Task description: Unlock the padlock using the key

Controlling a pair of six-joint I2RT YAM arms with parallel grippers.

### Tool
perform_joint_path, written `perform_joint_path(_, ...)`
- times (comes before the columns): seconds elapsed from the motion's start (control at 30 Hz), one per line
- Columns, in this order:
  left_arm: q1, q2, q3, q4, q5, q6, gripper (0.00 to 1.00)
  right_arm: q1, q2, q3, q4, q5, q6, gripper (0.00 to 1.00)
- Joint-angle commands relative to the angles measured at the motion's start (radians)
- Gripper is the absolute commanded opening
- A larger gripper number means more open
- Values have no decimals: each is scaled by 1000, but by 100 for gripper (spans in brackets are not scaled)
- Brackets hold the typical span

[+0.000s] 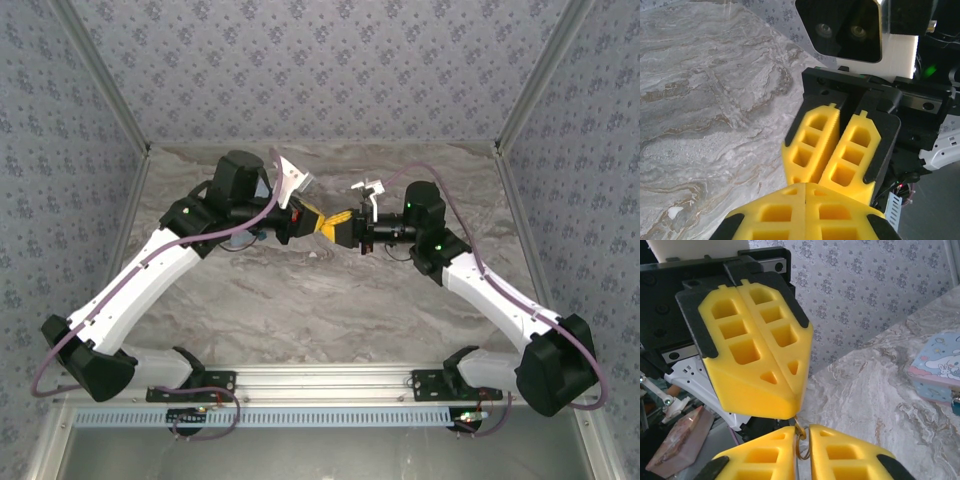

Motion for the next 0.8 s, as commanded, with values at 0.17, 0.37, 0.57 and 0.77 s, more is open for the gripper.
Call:
perform_joint_path(0.17,6,4,59,-32,19,36,3,5,-4,26,-41,-4,-24,0)
perform_joint_path(0.37,41,-10,52,16,-31,-15,41,1,-29,-2,-94,70,-22,0)
perform_joint_path(0.57,165,-32,-25,103,-214,-182,80,-39,-53,-62,-173,220,22,0)
perform_joint_path(0.77,285,52,-95,111,-435,-267,96,-55,-97,-105,-291,424,29,0)
